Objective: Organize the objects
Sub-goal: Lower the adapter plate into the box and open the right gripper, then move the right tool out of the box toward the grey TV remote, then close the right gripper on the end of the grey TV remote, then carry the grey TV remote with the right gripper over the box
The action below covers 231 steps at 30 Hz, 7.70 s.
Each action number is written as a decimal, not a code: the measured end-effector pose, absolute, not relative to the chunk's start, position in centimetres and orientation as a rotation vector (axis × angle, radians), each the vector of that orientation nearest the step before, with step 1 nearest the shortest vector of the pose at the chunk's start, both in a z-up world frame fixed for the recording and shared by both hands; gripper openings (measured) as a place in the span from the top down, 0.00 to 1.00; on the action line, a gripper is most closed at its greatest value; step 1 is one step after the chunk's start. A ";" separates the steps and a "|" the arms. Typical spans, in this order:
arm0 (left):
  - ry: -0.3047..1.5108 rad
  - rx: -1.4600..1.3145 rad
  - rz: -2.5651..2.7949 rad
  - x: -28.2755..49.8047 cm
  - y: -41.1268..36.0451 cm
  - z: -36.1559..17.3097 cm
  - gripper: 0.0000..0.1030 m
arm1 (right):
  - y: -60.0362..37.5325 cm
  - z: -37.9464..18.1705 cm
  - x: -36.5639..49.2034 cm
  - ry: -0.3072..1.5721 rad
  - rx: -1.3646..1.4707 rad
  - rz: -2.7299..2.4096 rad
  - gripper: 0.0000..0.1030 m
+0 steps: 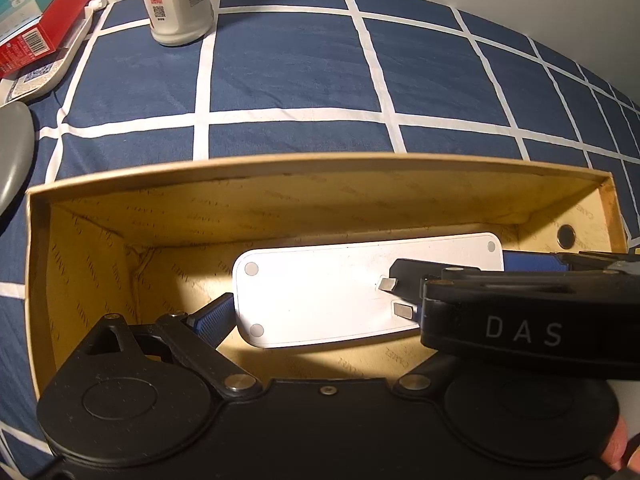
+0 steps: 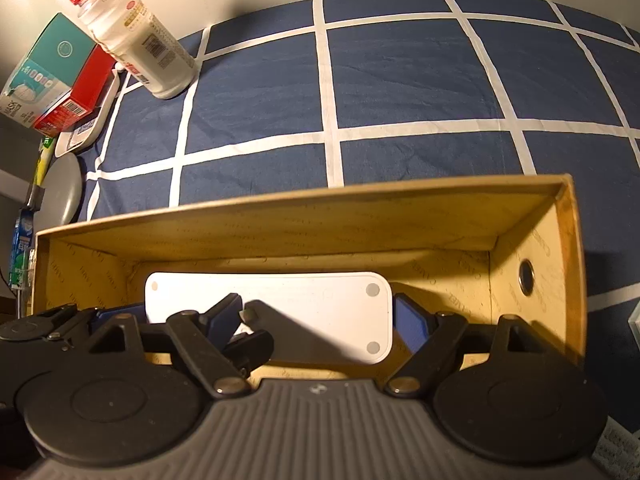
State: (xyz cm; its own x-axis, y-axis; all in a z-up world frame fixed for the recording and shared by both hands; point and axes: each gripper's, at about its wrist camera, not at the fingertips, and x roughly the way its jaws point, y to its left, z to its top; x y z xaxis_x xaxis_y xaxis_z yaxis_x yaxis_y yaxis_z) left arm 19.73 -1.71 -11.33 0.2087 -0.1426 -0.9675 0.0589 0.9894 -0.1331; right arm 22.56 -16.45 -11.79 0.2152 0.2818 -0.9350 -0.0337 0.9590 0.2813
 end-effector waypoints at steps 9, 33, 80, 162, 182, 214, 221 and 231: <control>1.350 -0.085 -0.153 20.8 -1.1 -12.2 0.08 | -16.1 -12.5 23.7 1.339 0.206 0.204 0.22; 1.352 -0.116 -0.144 20.8 -0.7 -11.5 0.07 | -16.2 -12.2 23.9 1.326 0.209 0.175 0.22; 1.131 0.101 -0.373 3.0 -12.8 1.3 0.00 | -29.6 2.0 1.7 1.043 0.392 -0.094 0.00; 1.466 0.333 -0.619 10.2 -33.1 -16.0 0.01 | -47.7 -16.4 3.3 1.330 0.663 -0.334 0.12; 1.332 0.281 -0.553 9.5 -31.0 -8.2 0.02 | -46.2 -9.1 3.4 1.218 0.595 -0.260 0.12; 1.198 -0.037 -0.065 7.6 -8.8 -0.6 0.02 | -24.9 -1.5 9.9 1.169 0.262 0.239 0.12; 1.218 -0.083 -0.011 7.3 -5.1 -1.1 0.02 | -20.9 -2.0 10.5 1.197 0.222 0.296 0.12; 1.265 -0.136 0.006 9.1 -1.9 -3.3 0.02 | -17.5 -3.8 12.7 1.252 0.180 0.318 0.12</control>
